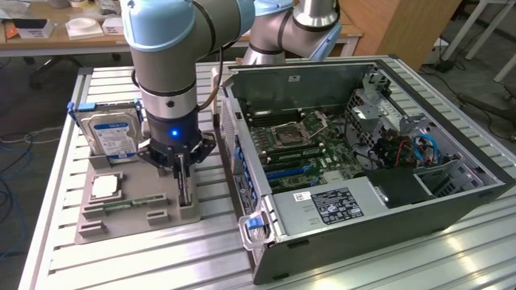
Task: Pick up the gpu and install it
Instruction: 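Pick up the gpu and move the gpu toward the slot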
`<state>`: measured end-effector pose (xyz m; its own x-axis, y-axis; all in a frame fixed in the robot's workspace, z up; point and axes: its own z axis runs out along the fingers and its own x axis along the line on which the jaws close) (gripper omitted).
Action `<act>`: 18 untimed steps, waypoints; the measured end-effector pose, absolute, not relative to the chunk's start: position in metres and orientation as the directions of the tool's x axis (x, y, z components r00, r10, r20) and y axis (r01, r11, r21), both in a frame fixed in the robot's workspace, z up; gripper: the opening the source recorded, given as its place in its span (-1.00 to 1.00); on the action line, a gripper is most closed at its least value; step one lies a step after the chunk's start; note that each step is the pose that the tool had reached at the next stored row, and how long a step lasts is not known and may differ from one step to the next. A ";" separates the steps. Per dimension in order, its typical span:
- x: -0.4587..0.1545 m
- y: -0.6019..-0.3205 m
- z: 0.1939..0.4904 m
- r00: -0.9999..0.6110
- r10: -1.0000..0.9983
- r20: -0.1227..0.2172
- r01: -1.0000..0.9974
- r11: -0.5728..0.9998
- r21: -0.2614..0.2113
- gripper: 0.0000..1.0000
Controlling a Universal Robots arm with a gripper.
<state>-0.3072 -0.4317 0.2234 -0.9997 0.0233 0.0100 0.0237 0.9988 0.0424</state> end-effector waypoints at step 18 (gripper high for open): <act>-0.307 -0.432 0.284 -1.000 0.023 0.011 0.023 0.998 0.062 -0.47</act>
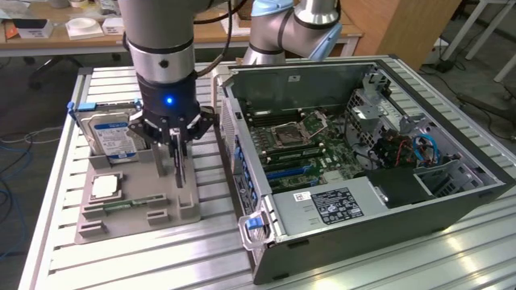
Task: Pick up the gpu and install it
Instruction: 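Pick up the gpu and move the gpu toward the slot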
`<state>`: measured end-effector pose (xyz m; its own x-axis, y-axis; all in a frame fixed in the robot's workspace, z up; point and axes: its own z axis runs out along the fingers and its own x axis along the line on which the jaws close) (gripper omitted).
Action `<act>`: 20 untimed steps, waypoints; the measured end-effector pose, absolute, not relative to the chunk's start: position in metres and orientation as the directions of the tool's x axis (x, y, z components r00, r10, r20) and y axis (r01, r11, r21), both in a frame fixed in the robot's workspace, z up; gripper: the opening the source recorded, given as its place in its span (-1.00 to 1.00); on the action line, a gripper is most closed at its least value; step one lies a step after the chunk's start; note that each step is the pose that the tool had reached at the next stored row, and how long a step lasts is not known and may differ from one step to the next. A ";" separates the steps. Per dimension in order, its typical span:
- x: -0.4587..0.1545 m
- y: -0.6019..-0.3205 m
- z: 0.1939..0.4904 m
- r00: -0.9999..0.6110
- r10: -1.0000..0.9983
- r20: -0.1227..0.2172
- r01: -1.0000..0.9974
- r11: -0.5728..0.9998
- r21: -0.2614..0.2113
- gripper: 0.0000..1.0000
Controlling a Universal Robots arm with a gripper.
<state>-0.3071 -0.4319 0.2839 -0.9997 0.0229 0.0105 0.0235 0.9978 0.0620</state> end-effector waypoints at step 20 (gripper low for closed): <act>-0.307 -0.431 0.356 -1.000 0.023 0.009 0.023 0.998 0.066 -0.47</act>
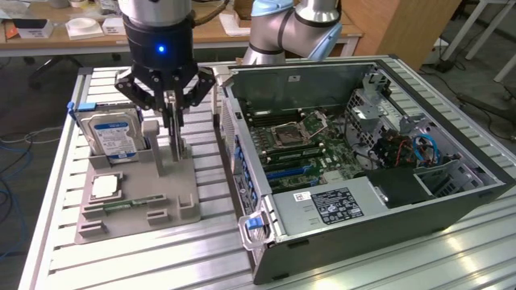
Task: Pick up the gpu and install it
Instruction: 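Pick up the gpu and move the gpu toward the slot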
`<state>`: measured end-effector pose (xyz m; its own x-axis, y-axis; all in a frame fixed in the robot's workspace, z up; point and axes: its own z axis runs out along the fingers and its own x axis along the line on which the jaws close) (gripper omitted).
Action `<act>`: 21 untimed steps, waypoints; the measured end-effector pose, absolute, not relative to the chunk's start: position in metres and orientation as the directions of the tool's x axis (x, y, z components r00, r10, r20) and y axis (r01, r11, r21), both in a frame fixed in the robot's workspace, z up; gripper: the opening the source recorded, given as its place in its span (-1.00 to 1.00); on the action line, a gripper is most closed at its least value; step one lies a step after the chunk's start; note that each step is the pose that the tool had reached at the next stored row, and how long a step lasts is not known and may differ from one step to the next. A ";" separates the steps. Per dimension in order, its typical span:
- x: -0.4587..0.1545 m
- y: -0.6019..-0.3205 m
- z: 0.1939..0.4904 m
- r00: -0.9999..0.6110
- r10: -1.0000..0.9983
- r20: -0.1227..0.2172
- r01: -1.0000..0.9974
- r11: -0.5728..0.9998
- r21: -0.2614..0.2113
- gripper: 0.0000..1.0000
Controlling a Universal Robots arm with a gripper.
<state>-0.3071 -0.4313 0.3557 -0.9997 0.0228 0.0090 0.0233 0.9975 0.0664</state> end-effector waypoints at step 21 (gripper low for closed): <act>-0.307 -0.431 0.409 -1.000 0.023 0.006 0.023 0.997 0.068 -0.47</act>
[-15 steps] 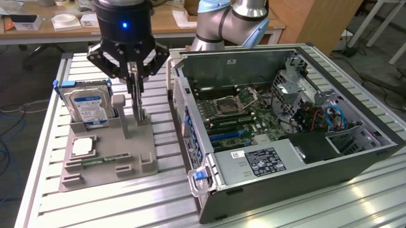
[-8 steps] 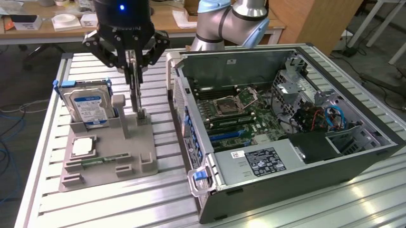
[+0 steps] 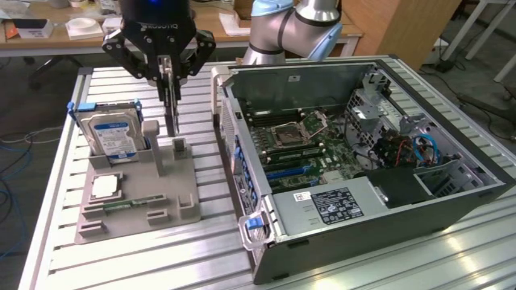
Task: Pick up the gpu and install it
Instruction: 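Pick up the gpu and move the gpu toward the slot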
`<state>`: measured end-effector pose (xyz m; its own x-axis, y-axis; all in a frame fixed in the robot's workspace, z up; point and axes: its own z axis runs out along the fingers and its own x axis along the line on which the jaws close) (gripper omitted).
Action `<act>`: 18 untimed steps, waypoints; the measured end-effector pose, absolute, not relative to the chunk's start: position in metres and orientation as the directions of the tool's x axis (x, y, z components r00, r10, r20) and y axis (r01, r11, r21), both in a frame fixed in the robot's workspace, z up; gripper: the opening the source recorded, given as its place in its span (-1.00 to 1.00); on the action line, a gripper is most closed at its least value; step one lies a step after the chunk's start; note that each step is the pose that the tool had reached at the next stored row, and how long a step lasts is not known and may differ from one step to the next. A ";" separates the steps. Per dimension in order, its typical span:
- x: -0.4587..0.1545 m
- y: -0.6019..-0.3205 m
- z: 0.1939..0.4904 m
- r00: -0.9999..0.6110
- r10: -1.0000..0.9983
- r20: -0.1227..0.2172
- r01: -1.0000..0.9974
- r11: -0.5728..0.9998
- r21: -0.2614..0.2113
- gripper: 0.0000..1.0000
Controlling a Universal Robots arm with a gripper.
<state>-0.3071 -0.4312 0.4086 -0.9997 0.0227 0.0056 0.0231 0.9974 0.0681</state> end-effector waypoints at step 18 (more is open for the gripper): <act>-0.251 -0.431 0.409 -1.000 0.023 0.009 0.024 0.999 0.024 -0.47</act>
<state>-0.2509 -0.4312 0.4088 -0.9997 0.0233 0.0093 0.0235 0.9994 0.0239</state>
